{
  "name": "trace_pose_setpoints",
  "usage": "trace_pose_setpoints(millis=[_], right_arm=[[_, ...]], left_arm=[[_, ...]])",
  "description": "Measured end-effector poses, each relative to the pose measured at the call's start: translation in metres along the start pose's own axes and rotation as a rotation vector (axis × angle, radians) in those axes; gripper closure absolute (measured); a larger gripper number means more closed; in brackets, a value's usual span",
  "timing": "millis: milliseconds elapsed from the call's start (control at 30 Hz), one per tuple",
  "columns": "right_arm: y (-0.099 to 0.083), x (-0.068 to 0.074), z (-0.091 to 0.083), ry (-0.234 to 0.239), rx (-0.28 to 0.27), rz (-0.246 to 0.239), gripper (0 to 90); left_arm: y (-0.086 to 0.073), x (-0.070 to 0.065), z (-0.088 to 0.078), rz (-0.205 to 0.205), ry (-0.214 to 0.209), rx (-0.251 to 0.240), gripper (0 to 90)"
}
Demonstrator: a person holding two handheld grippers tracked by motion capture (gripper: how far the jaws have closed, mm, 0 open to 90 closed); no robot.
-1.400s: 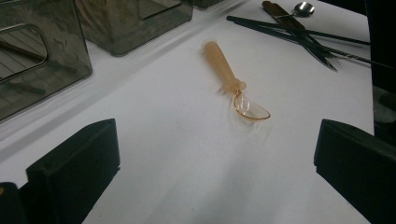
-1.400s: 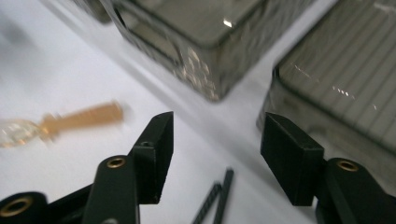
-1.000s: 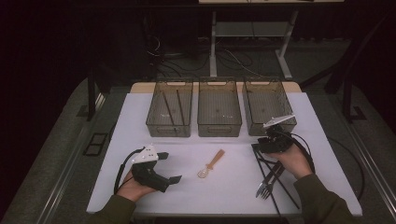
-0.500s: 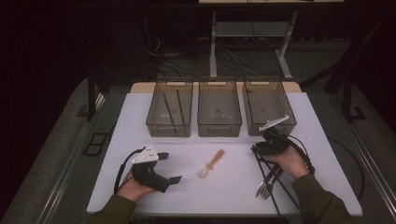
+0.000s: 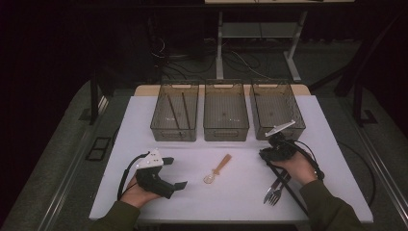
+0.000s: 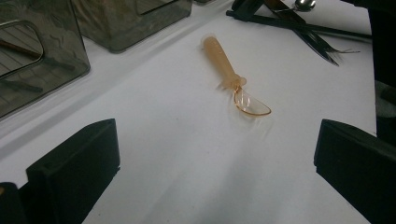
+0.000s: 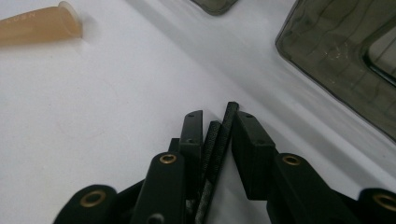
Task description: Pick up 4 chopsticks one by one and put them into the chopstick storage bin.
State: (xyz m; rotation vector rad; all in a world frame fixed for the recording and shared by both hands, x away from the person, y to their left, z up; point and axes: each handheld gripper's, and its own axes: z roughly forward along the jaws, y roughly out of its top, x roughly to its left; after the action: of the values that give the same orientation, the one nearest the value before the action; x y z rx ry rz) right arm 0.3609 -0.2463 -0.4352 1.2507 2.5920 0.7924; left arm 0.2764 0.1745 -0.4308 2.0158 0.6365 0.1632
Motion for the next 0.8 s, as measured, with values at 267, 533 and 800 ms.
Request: trace_pose_setpoints(millis=[267,533,800], right_arm=[[0.002,0.002,0.002,0.02,-0.008,-0.015,75.5],[0.007,0.01,0.006,0.057,-0.015,-0.06,77.1],[0.013,0.019,0.011,0.097,-0.012,-0.123,77.8]], left_arm=[[0.0,0.0,0.0,0.0,0.0,0.0,0.0],[0.0,0.0,0.0,0.0,0.0,0.002,0.0],[0.0,0.0,0.0,0.001,0.001,0.006,0.0]])
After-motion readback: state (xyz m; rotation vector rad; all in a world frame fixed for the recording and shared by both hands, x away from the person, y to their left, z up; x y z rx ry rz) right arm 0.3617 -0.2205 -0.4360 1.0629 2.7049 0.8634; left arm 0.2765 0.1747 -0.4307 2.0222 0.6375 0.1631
